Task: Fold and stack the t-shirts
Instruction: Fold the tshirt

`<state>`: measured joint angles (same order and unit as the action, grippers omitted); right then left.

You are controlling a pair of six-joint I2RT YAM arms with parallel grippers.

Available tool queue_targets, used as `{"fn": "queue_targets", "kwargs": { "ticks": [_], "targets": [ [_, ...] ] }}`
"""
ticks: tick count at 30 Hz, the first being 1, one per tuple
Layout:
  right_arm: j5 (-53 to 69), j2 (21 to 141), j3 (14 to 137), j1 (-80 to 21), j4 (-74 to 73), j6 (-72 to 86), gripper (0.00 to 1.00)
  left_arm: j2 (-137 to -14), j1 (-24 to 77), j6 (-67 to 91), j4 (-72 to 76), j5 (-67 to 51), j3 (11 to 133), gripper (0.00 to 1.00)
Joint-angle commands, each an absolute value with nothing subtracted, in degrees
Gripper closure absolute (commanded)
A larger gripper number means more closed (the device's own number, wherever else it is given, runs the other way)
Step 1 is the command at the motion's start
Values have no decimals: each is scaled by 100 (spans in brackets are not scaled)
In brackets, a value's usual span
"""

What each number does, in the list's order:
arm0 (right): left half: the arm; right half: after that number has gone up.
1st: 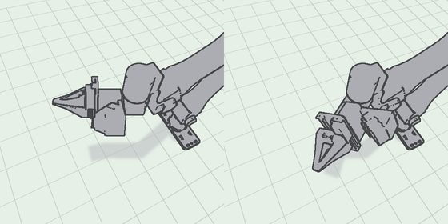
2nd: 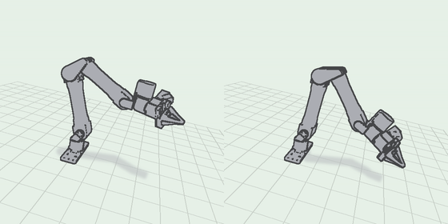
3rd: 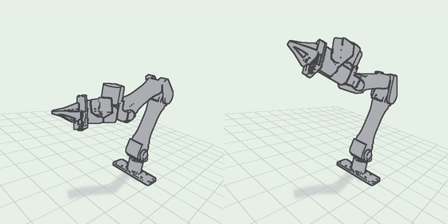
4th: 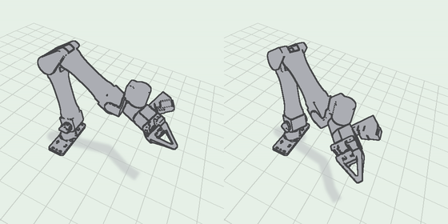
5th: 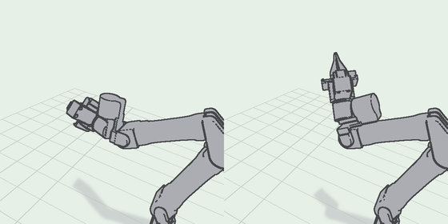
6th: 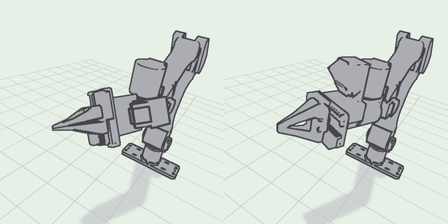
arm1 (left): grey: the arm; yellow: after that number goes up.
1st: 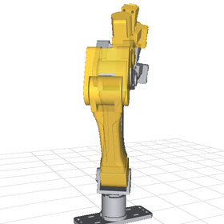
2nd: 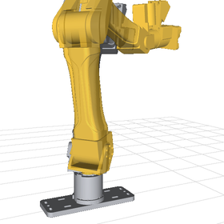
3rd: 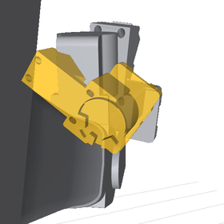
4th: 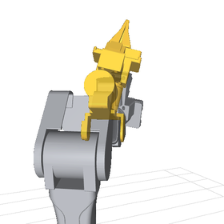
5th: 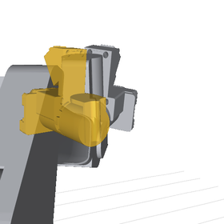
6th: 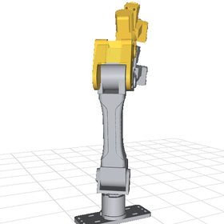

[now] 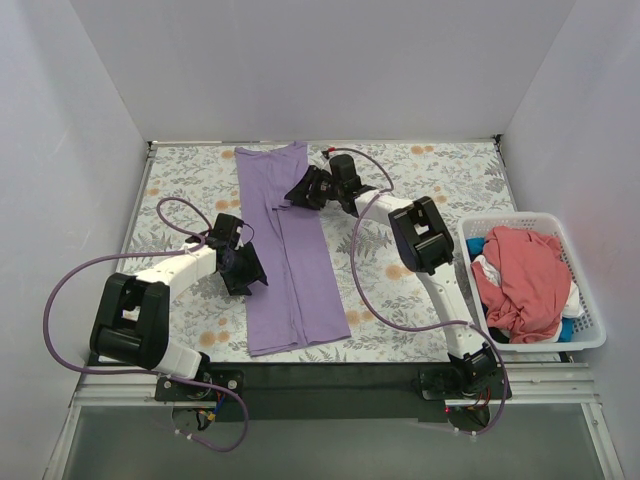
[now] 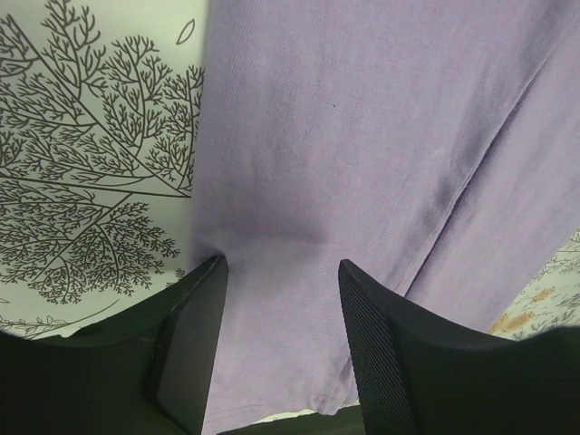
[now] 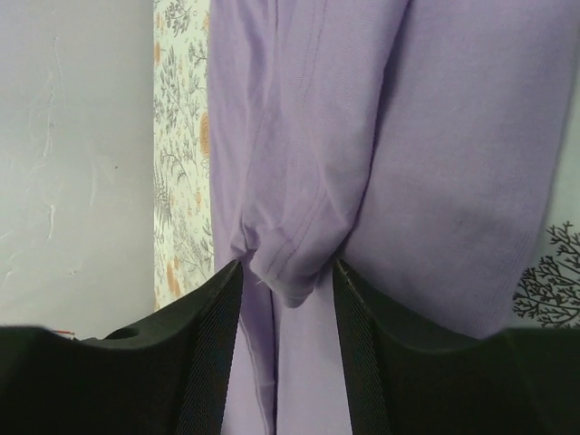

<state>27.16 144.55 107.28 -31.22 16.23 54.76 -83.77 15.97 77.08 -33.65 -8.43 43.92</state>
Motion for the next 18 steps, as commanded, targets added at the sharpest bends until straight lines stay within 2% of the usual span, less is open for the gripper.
{"fn": "queue_targets", "kwargs": {
  "ticks": [1,7,9,10,13,14,18],
  "targets": [
    [2733,14598,11021,-3190,1907,5677,50,-8165,1617,7655,-3524,-1002,4289,50],
    [2786,14713,11083,-3208,1925,5704,55,-8147,1626,7629,-3568,-1019,4236,50],
    [2812,14713,11118,-3208,1942,5704,63,-8139,1626,7620,-3612,-1037,4228,50],
    [2821,14678,11162,-3199,1934,5643,77,-8130,1626,7577,-3673,-1107,4219,50],
    [2778,14599,11136,-3182,1925,5547,95,-8147,1617,7533,-3779,-1229,4254,52],
    [2760,14564,11092,-3164,1925,5520,99,-8165,1626,7506,-3892,-1274,4271,53],
    [2742,14432,10978,-3068,1916,5362,99,-8218,1626,7436,-4174,-1520,4377,56]
  ]
}}
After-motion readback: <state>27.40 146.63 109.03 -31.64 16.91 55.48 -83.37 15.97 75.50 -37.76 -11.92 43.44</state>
